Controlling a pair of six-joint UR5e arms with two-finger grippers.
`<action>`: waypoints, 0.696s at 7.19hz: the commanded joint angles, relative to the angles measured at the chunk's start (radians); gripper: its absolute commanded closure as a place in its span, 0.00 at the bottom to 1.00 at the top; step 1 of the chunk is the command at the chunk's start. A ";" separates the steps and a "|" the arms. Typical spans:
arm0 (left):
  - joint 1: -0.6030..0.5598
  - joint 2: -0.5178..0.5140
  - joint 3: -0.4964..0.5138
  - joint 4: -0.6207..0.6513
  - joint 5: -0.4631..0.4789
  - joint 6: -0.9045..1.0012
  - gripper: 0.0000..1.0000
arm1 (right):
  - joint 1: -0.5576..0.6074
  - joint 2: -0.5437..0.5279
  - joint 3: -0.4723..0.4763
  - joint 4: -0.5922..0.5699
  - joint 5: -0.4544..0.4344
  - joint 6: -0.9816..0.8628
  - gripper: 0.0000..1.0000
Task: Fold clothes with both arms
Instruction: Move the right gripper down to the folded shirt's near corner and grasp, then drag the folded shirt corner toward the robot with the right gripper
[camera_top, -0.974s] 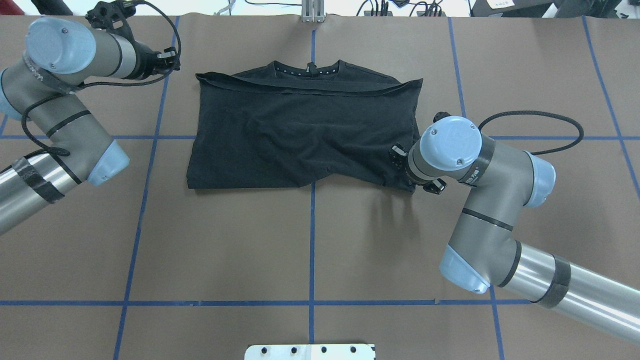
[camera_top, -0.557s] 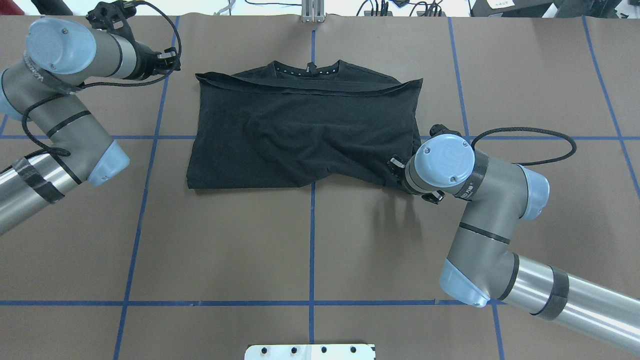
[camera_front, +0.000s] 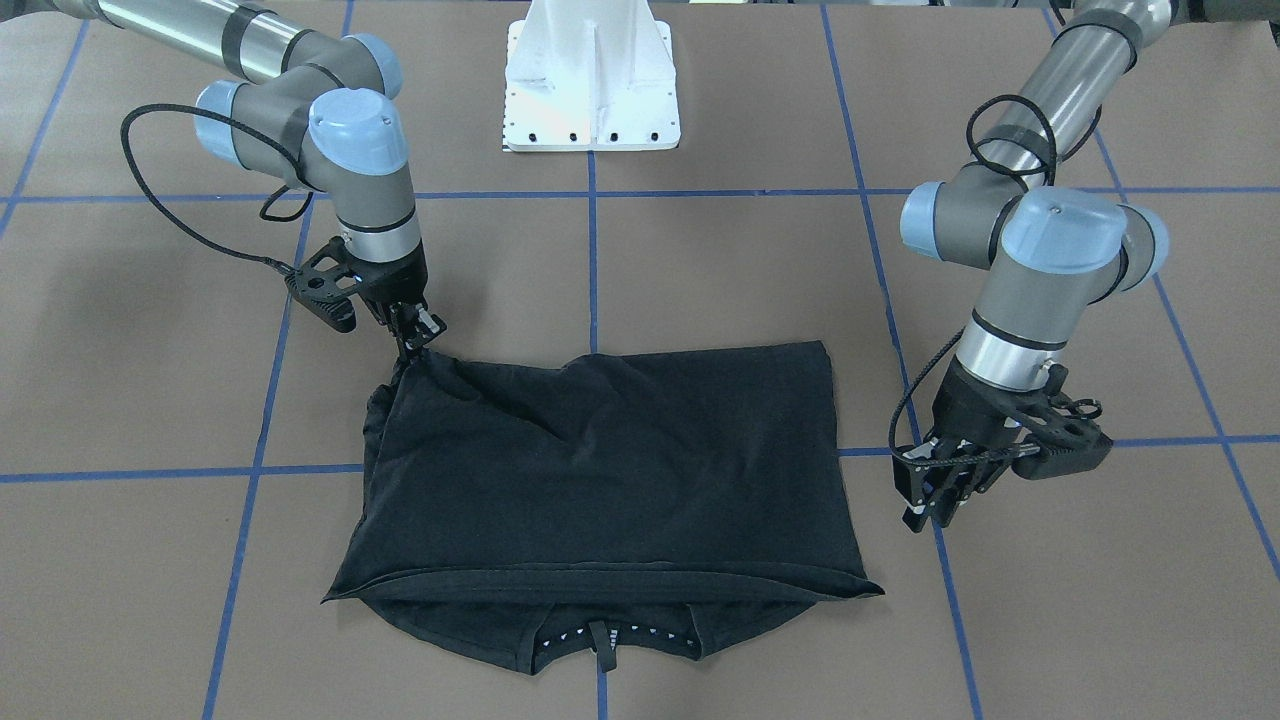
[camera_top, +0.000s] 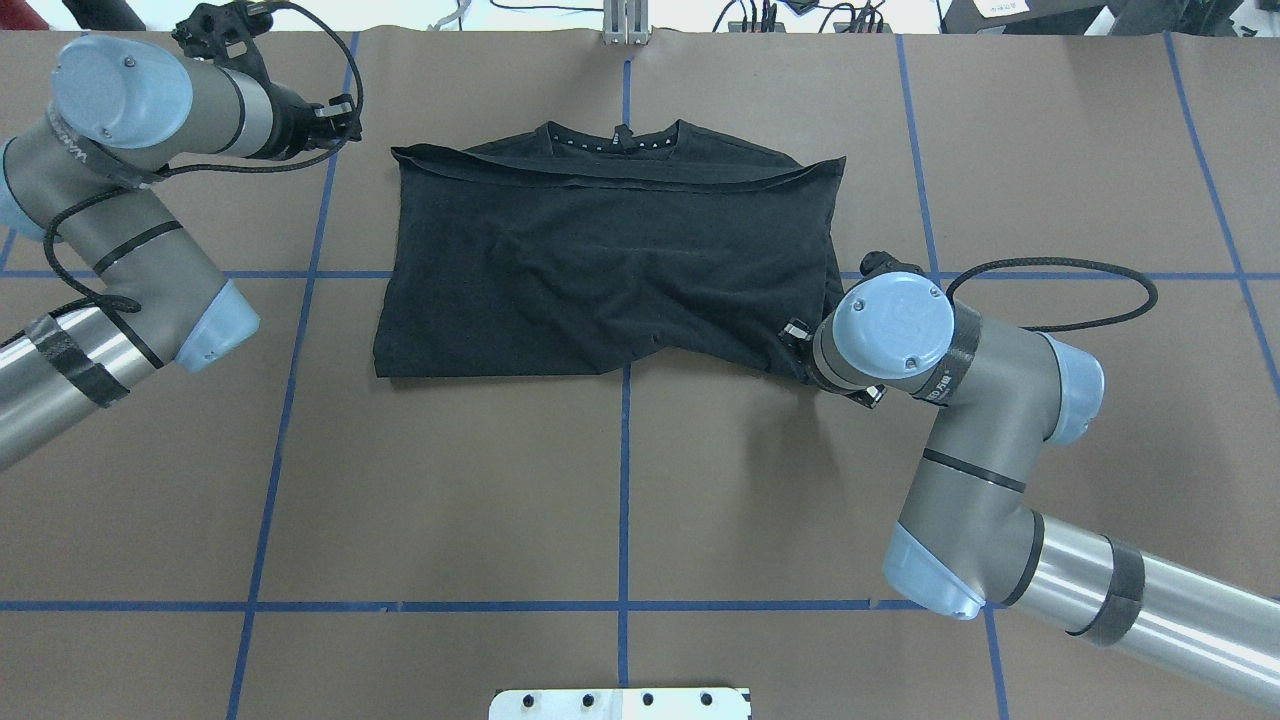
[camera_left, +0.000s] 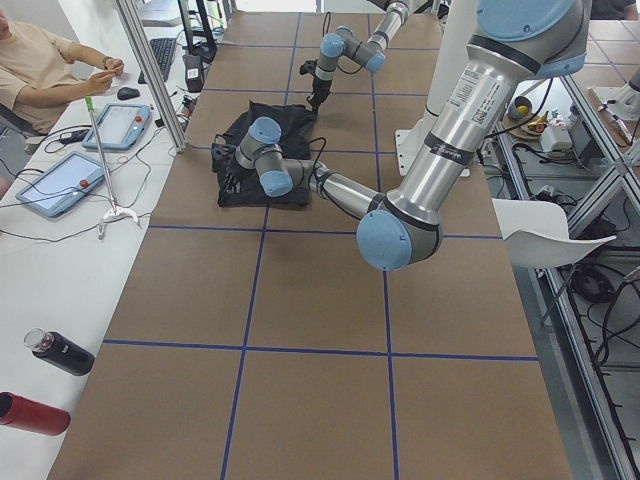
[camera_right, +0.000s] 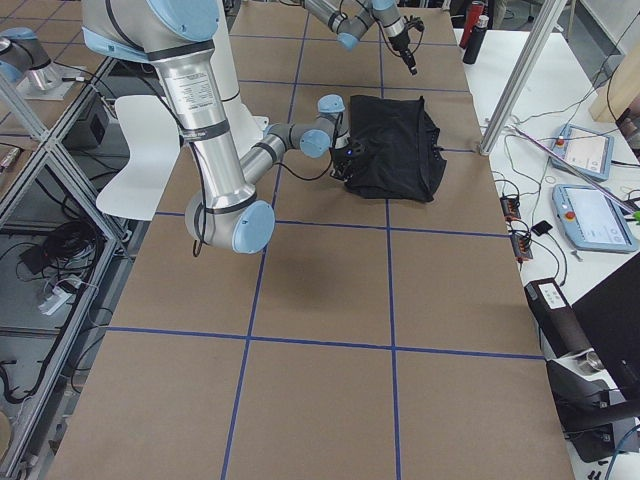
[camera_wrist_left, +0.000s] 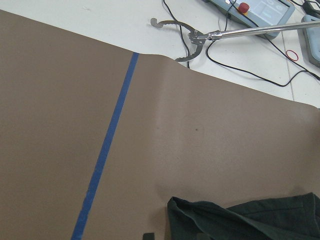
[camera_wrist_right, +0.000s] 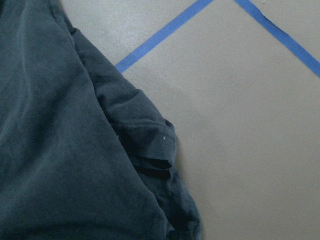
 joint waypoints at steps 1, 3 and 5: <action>0.000 0.001 0.000 -0.001 0.001 0.000 0.59 | 0.003 -0.015 0.022 -0.001 0.015 -0.043 1.00; 0.000 0.001 0.000 -0.001 0.000 -0.001 0.59 | 0.012 -0.132 0.176 -0.002 0.069 -0.053 1.00; 0.000 -0.001 -0.002 -0.001 0.000 -0.003 0.58 | 0.022 -0.258 0.306 -0.002 0.092 -0.060 1.00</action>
